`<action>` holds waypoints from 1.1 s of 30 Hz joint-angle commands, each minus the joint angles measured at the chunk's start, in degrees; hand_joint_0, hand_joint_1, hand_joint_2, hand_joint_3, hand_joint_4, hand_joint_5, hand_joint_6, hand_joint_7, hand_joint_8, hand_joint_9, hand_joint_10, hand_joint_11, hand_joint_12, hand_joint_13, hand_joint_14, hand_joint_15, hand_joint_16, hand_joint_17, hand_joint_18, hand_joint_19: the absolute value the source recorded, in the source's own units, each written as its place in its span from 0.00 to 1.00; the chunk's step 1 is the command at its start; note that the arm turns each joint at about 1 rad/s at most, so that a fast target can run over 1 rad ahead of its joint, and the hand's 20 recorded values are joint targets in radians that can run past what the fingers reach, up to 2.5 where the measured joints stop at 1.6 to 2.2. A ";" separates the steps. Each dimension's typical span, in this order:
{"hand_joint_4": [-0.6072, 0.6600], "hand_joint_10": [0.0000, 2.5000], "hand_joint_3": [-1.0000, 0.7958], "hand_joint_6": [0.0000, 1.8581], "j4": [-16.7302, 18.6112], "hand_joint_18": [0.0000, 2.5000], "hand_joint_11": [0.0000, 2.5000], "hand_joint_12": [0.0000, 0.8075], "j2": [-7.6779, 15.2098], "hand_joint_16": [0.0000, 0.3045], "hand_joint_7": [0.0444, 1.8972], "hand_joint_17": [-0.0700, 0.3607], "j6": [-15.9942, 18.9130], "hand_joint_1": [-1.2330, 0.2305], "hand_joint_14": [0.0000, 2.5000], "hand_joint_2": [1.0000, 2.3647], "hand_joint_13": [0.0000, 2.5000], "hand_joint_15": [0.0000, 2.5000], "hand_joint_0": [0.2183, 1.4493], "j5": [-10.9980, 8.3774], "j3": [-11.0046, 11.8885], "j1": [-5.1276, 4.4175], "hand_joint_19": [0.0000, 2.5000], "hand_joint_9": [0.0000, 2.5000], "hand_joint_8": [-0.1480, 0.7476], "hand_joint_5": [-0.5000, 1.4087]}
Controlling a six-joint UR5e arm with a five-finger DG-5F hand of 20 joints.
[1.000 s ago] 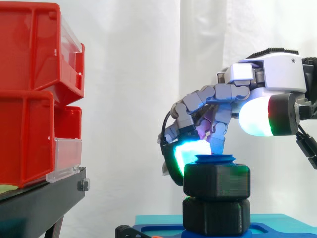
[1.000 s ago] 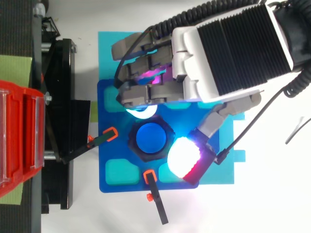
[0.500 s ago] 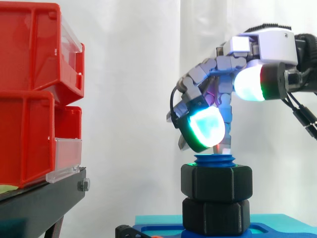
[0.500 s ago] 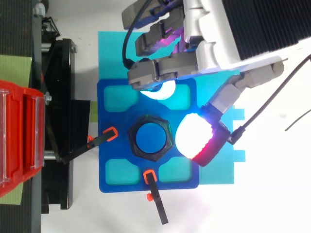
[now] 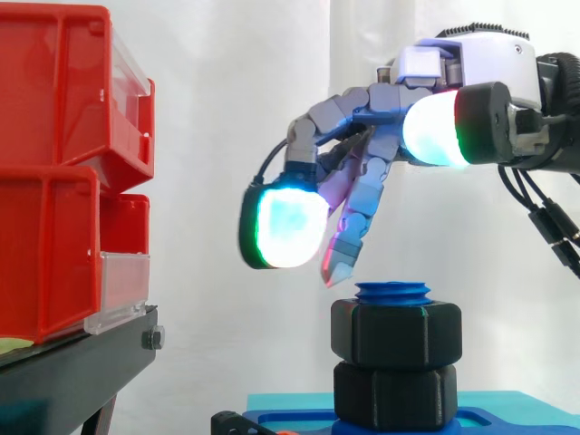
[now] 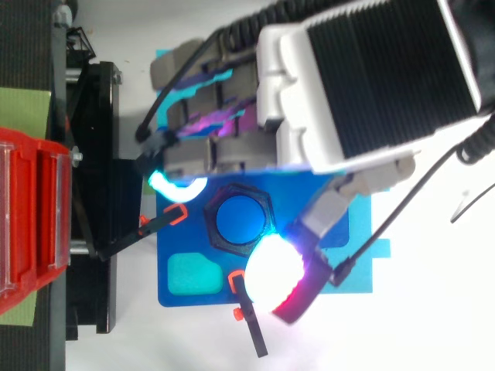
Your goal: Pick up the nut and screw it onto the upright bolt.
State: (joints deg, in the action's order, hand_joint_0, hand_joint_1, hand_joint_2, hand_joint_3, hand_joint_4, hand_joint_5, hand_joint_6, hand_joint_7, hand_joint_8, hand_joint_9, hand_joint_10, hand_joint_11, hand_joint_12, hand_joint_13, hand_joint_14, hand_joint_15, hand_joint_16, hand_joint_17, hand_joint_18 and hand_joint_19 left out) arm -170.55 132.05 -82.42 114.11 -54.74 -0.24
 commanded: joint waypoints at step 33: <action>0.68 0.00 0.28 0.27 -1.18 0.14 0.00 0.34 0.05 0.09 0.40 0.30 -1.78 0.72 0.00 0.00 0.28 0.00 0.23 -0.73 -1.86 -1.61 0.00 0.42 0.49 0.21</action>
State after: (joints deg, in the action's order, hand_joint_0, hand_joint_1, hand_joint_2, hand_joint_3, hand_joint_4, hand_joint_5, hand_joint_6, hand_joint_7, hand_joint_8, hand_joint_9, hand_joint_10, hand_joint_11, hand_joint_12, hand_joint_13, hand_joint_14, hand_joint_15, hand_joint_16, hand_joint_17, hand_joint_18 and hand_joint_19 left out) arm -171.62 132.10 -83.62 113.14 -56.51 -2.03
